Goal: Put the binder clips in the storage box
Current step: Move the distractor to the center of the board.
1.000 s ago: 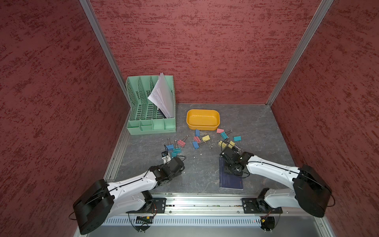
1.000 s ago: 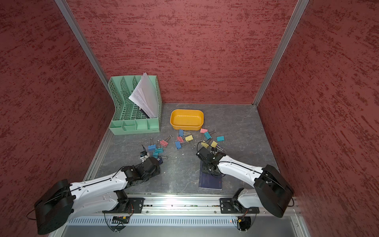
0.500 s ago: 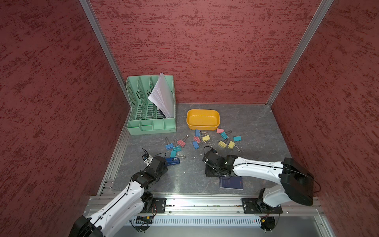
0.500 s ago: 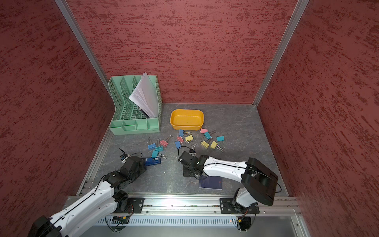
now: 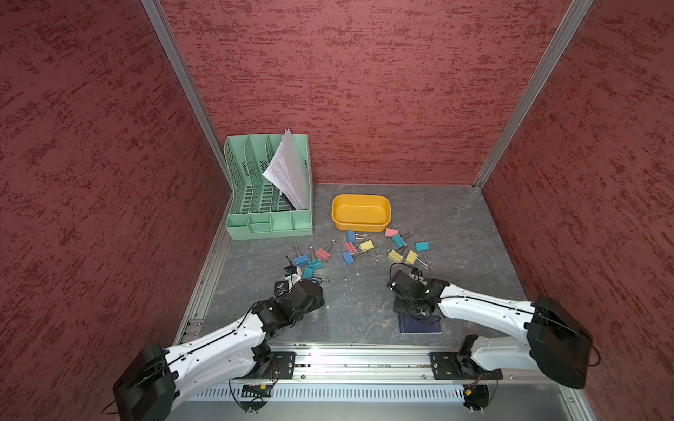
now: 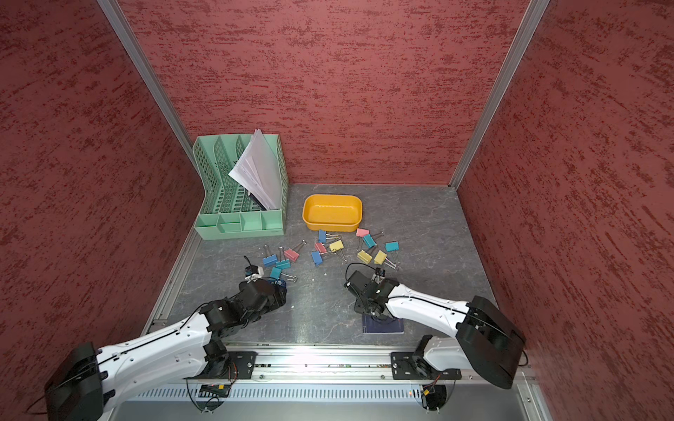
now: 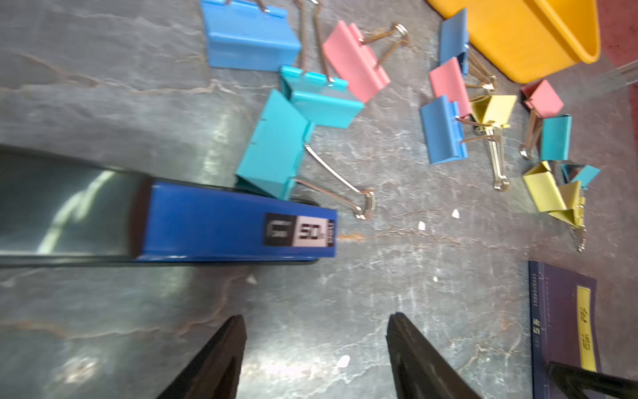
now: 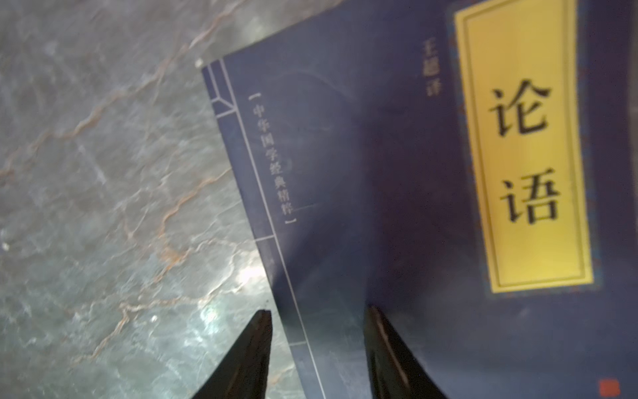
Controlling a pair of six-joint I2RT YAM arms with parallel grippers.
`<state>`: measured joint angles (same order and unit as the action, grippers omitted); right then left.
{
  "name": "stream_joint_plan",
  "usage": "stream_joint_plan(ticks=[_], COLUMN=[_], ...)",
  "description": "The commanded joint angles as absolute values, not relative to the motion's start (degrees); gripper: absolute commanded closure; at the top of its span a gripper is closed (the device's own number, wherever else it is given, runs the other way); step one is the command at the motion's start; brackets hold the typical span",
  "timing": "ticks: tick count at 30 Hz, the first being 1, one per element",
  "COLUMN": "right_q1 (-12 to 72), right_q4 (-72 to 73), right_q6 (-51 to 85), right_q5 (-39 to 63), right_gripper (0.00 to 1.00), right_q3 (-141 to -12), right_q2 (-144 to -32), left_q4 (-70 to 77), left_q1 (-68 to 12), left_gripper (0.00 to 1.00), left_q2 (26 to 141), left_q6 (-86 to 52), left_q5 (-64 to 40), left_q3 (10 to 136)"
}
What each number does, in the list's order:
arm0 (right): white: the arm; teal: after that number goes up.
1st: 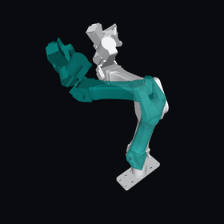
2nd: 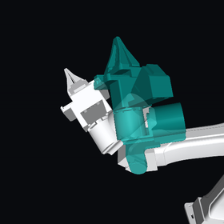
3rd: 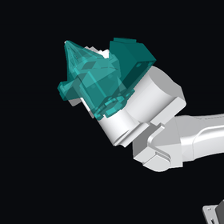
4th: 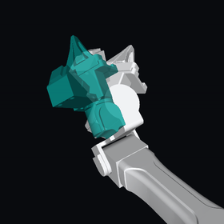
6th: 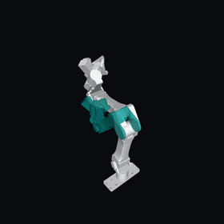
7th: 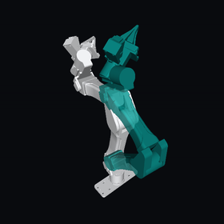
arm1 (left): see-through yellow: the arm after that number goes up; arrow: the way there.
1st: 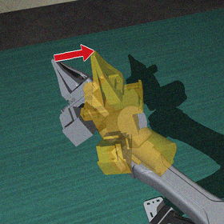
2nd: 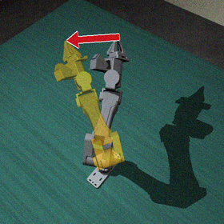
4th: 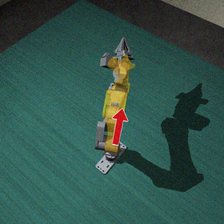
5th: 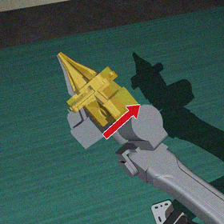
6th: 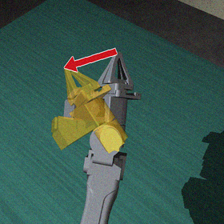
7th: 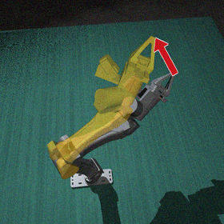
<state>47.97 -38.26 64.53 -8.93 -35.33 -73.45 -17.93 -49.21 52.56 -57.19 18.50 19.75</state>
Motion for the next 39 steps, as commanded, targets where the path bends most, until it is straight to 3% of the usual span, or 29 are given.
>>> stream_joint_plan(ticks=[1, 9, 14, 18, 30, 39], right_q1=[43.88, 42.62, 45.52, 47.74, 48.91, 41.64], right_q4=[-43.34, -49.75, -43.89, -47.13, -56.71, -56.10], right_q6=[63.56, 59.41, 57.16, 51.37, 53.78, 54.16], right_q5=[-11.57, -15.34, -13.81, -11.60, -14.89, -16.78], right_gripper=[0.50, 0.50, 0.52, 0.48, 0.47, 0.45], right_q3=[-33.35, -37.96, -38.94, -44.66, -46.98, -46.94], right_q2=[-72.60, -72.57, -68.63, -76.12, -87.51, -92.51], left_q4=[-12.26, -8.85, -7.05, -5.09, 0.02, -1.46], left_q1=[-49.70, -49.32, -48.20, -45.92, -39.74, -34.78], left_gripper=[0.31, 0.29, 0.29, 0.29, 0.29, 0.29], left_q2=[56.21, 59.04, 59.70, 61.99, 66.14, 60.32], left_q6=[-57.17, -54.15, -53.51, -52.89, -51.58, -50.13], left_q5=[19.40, 18.35, 16.98, 15.11, 10.02, 6.43], left_q3=[20.87, 22.01, 22.06, 21.75, 19.53, 16.49])
